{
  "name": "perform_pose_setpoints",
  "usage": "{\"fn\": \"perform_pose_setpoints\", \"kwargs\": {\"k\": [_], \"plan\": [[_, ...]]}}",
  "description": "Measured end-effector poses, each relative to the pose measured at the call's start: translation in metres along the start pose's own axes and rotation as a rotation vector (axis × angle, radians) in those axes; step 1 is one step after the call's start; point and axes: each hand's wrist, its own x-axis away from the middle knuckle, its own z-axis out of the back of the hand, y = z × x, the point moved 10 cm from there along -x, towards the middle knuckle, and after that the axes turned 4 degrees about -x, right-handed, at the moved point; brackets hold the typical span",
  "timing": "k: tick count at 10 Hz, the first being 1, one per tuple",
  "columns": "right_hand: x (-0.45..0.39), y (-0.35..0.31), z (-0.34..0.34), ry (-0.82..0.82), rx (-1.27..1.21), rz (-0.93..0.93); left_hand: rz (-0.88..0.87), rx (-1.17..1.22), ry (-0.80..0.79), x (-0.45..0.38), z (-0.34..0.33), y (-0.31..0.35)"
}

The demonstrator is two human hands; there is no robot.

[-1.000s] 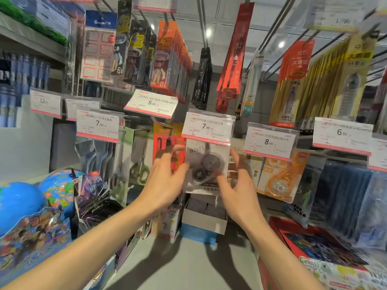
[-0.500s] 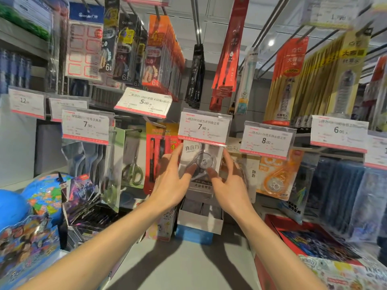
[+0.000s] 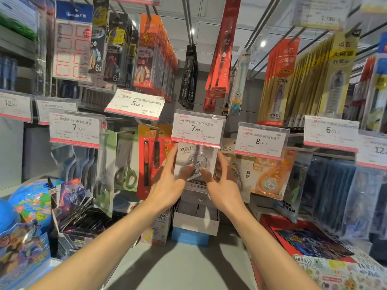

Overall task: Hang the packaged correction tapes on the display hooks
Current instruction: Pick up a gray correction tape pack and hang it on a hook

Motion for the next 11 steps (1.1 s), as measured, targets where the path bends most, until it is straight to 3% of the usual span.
{"fn": "perform_pose_setpoints", "kwargs": {"k": [1,3,4,6,9,11], "plan": [[0.003,-0.003,0.007,0.01,-0.073,0.001,0.018,-0.057,0.025,0.001,0.003,-0.002],[0.028,-0.006,0.065,0.333,0.31,0.191,0.037,-0.094,0.015,0.003,0.005,-0.004],[0.032,0.015,0.082,0.391,0.418,0.128,0.052,-0.07,0.007,0.003,0.003,-0.003],[0.022,0.049,0.062,0.187,0.478,-0.025,0.039,-0.02,0.03,0.003,-0.003,-0.001],[0.038,0.051,0.065,0.121,0.39,-0.086,-0.037,-0.15,0.084,0.016,0.013,0.009],[0.065,0.041,0.102,0.162,0.187,-0.003,-0.023,-0.139,0.207,0.042,0.037,0.026]]}}
